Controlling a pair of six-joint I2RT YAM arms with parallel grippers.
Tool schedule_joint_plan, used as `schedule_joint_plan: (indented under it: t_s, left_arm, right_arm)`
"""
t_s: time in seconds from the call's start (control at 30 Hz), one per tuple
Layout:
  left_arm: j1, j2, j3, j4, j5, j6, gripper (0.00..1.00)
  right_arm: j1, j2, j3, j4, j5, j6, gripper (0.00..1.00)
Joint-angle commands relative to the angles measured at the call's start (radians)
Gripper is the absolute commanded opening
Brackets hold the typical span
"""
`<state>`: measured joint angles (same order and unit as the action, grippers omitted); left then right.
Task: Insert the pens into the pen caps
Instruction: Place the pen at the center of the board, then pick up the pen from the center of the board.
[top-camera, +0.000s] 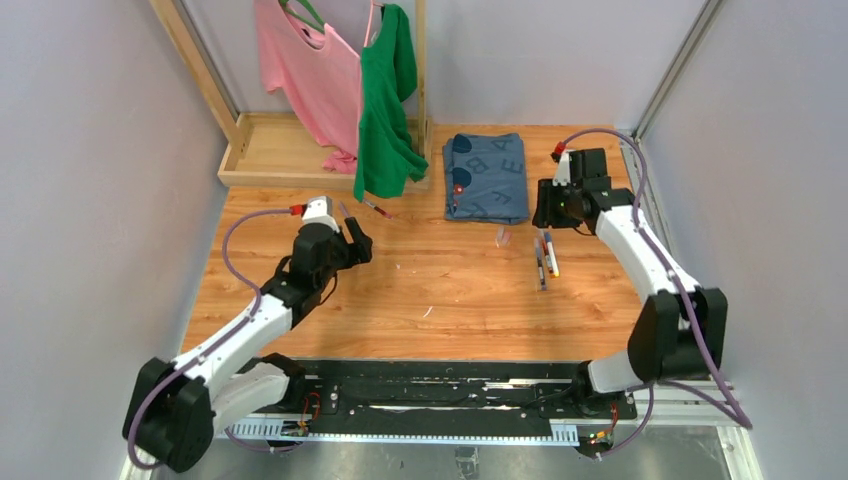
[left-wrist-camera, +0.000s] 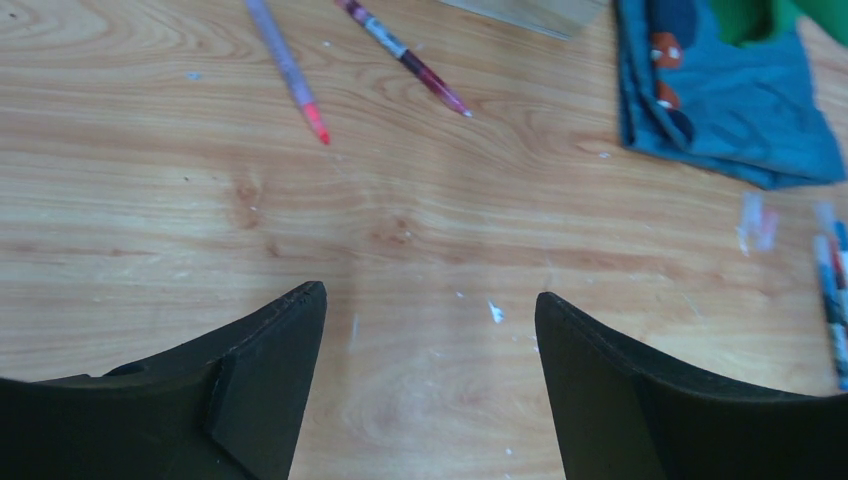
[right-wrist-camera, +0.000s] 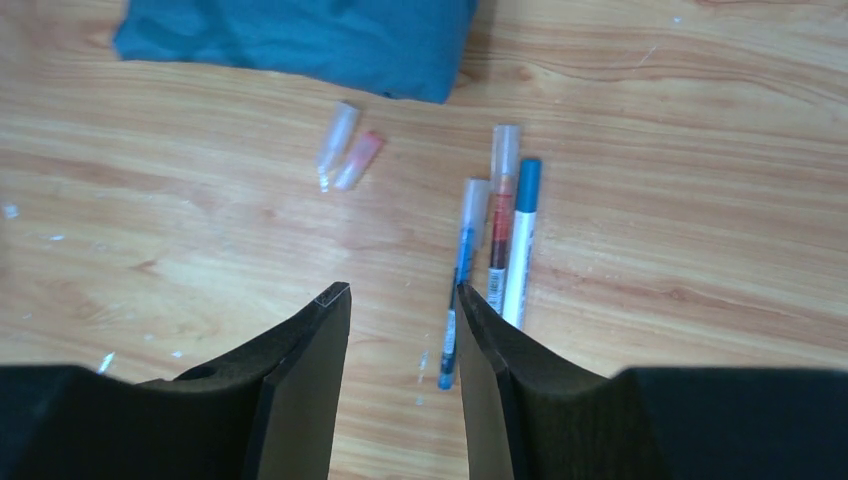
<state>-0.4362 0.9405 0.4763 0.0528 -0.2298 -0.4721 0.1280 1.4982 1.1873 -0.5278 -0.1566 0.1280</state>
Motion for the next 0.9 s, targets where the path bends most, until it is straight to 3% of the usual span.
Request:
schedule_joint_plan:
  t_s: [0.0, 0.2, 0.43, 0.67, 0.87]
  left_arm:
    - [0.032, 0.159, 0.095, 0.024, -0.116, 0.021, 0.80]
    - [0.082, 0.404, 0.256, 0.037, -0.132, 0.082, 0.67]
    - [0.101, 0.662, 0.486, -0.101, -0.194, 0.105, 0.62]
    - [0.140, 0.797, 0.603, -0.180, -0.207, 0.072, 0.56]
    - [0.168, 0.886, 0.669, -0.211, -0.176, 0.048, 0.44]
  right_arm:
    - [-0.013, -0.129, -0.107, 0.081, -0.105, 0.059, 0.44]
    - [-0.013, -0.263, -0.186, 0.131, -0.224, 0.073, 0.41]
    - [-0.013, -0.328, -0.219, 0.151, -0.332, 0.091, 0.41]
    - [-0.013, -0.370, -0.249, 0.158, -0.366, 0.100, 0.41]
    - [-0.013, -0.387, -0.262, 0.166, -0.381, 0.107, 0.41]
